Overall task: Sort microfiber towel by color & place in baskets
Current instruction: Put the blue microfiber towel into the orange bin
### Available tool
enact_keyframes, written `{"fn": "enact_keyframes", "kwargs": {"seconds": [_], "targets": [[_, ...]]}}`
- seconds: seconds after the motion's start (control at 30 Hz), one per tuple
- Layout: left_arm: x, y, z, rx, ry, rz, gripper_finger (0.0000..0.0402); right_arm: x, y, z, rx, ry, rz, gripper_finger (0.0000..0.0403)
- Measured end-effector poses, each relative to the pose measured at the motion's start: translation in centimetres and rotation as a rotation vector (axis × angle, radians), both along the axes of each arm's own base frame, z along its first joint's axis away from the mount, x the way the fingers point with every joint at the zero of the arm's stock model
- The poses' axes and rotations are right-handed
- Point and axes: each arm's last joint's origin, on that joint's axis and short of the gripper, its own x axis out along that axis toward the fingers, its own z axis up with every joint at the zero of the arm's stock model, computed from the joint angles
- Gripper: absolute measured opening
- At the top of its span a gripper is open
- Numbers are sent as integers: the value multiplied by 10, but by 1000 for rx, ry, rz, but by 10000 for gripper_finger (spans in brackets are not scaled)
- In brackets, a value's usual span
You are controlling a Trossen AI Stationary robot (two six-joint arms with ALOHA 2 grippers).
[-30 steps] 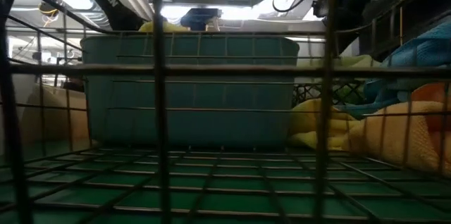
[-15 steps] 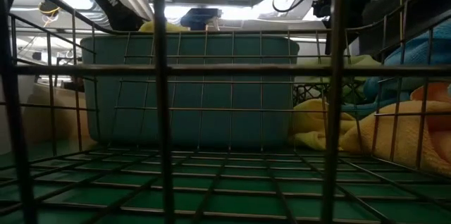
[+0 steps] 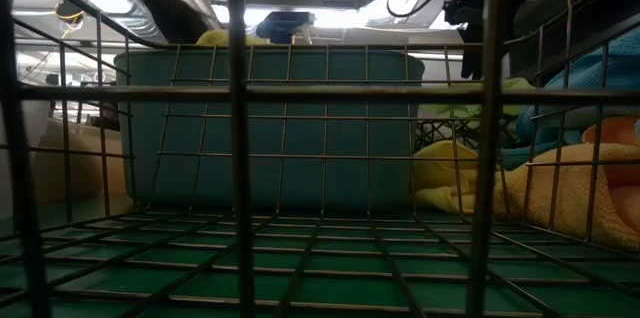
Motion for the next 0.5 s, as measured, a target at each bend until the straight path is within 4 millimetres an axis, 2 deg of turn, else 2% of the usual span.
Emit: {"fn": "enact_keyframes", "kwargs": {"seconds": [0.1, 0.27, 0.5], "targets": [[-2, -6, 26, 29, -14, -14, 1, 0, 0, 0, 0, 0, 0, 276], [-9, -23, 84, 105, -62, -43, 1, 0, 0, 0, 0, 0, 0, 276], [-31, -68, 184, 276, -144, -67, 0, 0, 0, 0, 0, 0, 0, 276]]}}
